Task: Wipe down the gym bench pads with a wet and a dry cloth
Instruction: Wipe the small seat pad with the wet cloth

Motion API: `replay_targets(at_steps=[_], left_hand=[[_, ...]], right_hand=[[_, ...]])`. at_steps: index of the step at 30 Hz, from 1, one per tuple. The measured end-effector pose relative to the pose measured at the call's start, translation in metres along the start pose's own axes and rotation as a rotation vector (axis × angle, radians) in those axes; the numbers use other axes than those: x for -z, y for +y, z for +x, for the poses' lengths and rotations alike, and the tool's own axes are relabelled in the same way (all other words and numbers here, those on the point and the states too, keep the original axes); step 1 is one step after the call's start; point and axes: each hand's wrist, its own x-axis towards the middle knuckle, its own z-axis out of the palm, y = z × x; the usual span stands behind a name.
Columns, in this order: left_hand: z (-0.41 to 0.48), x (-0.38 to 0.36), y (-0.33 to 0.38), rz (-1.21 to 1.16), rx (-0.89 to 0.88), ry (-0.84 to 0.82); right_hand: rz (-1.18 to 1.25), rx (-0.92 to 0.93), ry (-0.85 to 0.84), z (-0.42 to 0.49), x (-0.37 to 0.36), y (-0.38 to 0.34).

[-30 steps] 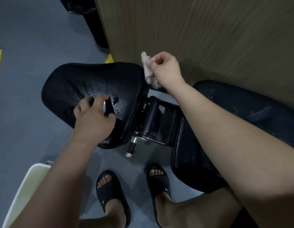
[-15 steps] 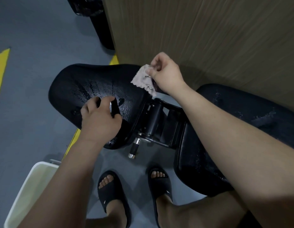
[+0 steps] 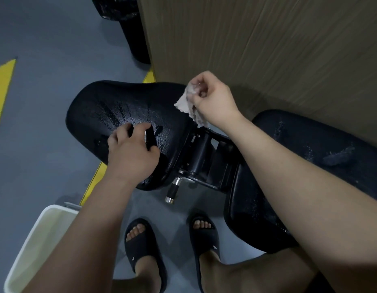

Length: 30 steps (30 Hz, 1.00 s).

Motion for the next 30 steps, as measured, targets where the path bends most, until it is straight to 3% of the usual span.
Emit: replay_targets(at_steps=[3,7,11,17,22,30], left_hand=[[0.000,0.000,0.000,0.001,-0.001,-0.005],[0.000,0.000,-0.001,-0.001,0.001,-0.008],[0.000,0.001,0.001,-0.006,0.002,-0.015],[0.001,0.001,0.001,-0.003,0.000,-0.017],[0.000,0.000,0.002,-0.002,0.004,-0.015],[0.001,0.002,0.001,-0.018,-0.009,-0.008]], right_hand=[[0.063,0.017,-0.145,-0.001,-0.003,-0.004],[-0.077,0.045,-0.007,0.000,-0.007,0.004],[-0.170,-0.006,-0.066,0.001,-0.013,0.007],[0.013,-0.001,0.041,-0.001,-0.009,0.001],[-0.274,0.059,0.051,0.001,-0.022,0.006],[-0.344,-0.128,-0.213,0.037,-0.038,-0.003]])
